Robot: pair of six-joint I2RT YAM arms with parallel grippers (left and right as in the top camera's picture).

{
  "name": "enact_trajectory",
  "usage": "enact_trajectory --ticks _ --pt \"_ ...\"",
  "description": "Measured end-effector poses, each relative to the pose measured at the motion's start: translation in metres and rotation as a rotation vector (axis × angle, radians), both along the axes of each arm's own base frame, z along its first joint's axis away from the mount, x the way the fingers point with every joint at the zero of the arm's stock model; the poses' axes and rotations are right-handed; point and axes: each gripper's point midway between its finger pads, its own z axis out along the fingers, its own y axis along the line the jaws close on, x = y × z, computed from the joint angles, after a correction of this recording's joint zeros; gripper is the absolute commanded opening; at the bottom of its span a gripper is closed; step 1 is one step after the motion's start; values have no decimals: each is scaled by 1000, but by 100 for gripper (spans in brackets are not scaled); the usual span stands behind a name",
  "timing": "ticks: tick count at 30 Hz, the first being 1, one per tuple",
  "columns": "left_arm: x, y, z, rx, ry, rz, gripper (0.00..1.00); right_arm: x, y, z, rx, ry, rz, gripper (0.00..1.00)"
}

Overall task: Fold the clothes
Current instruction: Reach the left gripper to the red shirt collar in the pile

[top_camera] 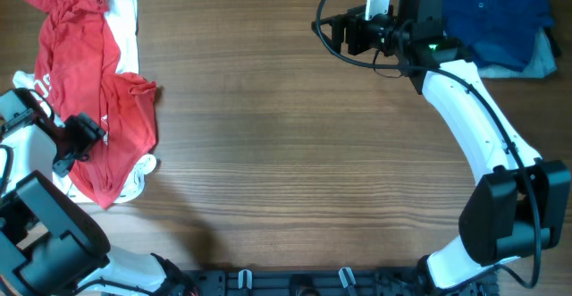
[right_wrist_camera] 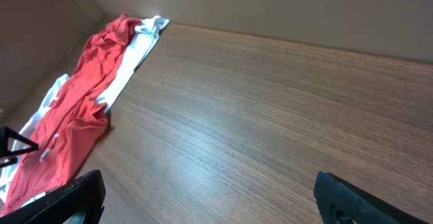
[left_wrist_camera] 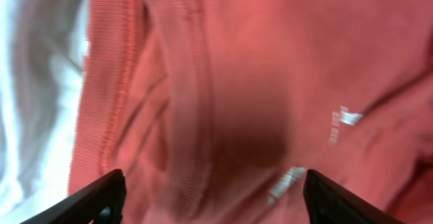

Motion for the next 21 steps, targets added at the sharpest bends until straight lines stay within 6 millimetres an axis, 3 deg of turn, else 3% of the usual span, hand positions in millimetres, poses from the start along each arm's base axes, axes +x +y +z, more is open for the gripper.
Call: enact_trajectory --ticks 2,11,21 --pt "-3 4 -3 -2 5 12 80 0 -1 0 -2 0 -3 99" --pt "-4 7 -8 1 17 8 55 2 -2 -1 -10 -2 -15 99" --pt "-4 7 -8 3 16 8 52 3 -3 -1 -14 -3 -21 99"
